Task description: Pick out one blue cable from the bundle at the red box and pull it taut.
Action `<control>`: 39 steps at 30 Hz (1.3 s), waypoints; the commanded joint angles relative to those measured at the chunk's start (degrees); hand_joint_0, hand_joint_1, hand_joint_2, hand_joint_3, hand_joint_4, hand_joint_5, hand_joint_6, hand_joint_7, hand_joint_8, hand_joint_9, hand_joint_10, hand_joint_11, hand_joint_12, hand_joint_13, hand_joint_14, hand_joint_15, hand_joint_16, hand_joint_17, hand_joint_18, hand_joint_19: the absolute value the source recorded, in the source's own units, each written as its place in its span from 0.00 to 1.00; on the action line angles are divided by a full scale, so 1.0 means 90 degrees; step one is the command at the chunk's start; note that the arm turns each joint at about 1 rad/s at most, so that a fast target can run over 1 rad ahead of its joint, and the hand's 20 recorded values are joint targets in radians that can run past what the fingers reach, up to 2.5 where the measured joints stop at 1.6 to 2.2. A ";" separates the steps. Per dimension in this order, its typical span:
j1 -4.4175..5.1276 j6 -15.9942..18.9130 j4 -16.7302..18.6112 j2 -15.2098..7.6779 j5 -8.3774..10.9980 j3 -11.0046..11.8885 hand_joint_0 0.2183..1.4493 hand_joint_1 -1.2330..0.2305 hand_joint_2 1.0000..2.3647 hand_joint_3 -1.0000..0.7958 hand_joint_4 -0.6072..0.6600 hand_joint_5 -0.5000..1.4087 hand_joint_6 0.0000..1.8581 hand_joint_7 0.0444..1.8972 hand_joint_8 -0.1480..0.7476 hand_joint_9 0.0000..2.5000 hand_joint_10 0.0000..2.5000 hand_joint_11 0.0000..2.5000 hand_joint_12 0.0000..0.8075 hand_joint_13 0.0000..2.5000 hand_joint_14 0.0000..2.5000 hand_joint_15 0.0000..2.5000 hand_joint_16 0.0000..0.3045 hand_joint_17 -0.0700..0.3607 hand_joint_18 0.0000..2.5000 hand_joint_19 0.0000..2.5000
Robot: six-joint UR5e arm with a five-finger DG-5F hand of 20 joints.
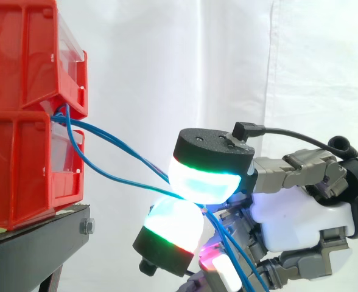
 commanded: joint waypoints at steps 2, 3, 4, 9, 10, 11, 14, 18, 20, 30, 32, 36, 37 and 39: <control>0.0000 0.0019 -0.0220 0.0002 -0.0015 0.0006 0.44 0.22 0.01 0.41 0.43 0.20 0.50 0.64 0.51 0.45 0.01 0.23 0.27 0.31 0.00 0.11 0.11 0.34 0.30 0.14; 0.0000 0.0019 -0.0259 0.0002 -0.0015 0.0015 0.44 0.21 0.01 0.40 0.42 0.20 0.50 0.64 0.51 0.45 0.01 0.23 0.27 0.31 0.00 0.11 0.11 0.34 0.30 0.14; 0.0000 0.0019 -0.0327 0.0002 -0.0015 0.0025 0.45 0.22 0.01 0.38 0.43 0.20 0.50 0.66 0.52 0.45 0.01 0.23 0.27 0.31 0.00 0.11 0.11 0.34 0.30 0.14; -0.0019 0.0029 -0.0405 0.0002 -0.0024 0.0054 0.47 0.22 0.00 0.32 0.41 0.20 0.50 0.71 0.52 0.45 0.01 0.23 0.27 0.32 0.00 0.11 0.11 0.34 0.31 0.15; -0.0019 0.0029 -0.0405 0.0002 -0.0024 0.0064 0.47 0.22 0.00 0.32 0.40 0.20 0.50 0.71 0.52 0.45 0.01 0.23 0.27 0.32 0.00 0.11 0.11 0.34 0.32 0.15; -0.0029 0.0029 -0.0405 0.0002 -0.0024 0.0074 0.48 0.22 0.00 0.31 0.39 0.20 0.50 0.71 0.52 0.45 0.01 0.23 0.27 0.32 0.00 0.11 0.11 0.34 0.32 0.15; -0.0058 0.0029 -0.0454 0.0002 -0.0024 0.0191 0.48 0.22 0.00 0.30 0.38 0.20 0.50 0.70 0.52 0.45 0.01 0.23 0.27 0.32 0.00 0.11 0.11 0.34 0.32 0.15; -0.0068 0.0029 -0.0522 0.0002 -0.0024 0.0260 0.47 0.22 0.00 0.29 0.36 0.20 0.50 0.68 0.51 0.45 0.01 0.23 0.27 0.32 0.00 0.11 0.11 0.34 0.32 0.15; -0.0088 0.0058 -0.0571 0.0002 -0.0024 0.0269 0.47 0.22 0.00 0.28 0.35 0.20 0.50 0.67 0.51 0.45 0.01 0.23 0.27 0.32 0.00 0.11 0.11 0.34 0.32 0.15; -0.0107 0.0175 -0.0737 0.0002 -0.0034 0.0269 0.45 0.23 0.00 0.28 0.37 0.20 0.50 0.67 0.51 0.46 0.01 0.23 0.27 0.33 0.00 0.11 0.11 0.34 0.34 0.14; -0.0107 0.0175 -0.0737 0.0002 -0.0034 0.0279 0.44 0.23 0.00 0.28 0.38 0.20 0.50 0.66 0.51 0.46 0.01 0.23 0.27 0.33 0.00 0.11 0.11 0.34 0.34 0.14; -0.0107 0.0175 -0.0737 0.0002 -0.0034 0.0269 0.42 0.23 0.00 0.28 0.39 0.20 0.50 0.65 0.51 0.46 0.01 0.23 0.28 0.33 0.00 0.11 0.11 0.34 0.34 0.15; -0.0107 0.0175 -0.0737 0.0002 -0.0034 0.0279 0.42 0.24 0.00 0.28 0.39 0.20 0.50 0.67 0.51 0.46 0.01 0.23 0.27 0.33 0.00 0.11 0.11 0.34 0.34 0.15; -0.0107 0.0175 -0.0737 0.0002 -0.0034 0.0279 0.42 0.24 0.00 0.28 0.38 0.20 0.50 0.68 0.51 0.46 0.01 0.23 0.27 0.32 0.00 0.11 0.11 0.34 0.34 0.15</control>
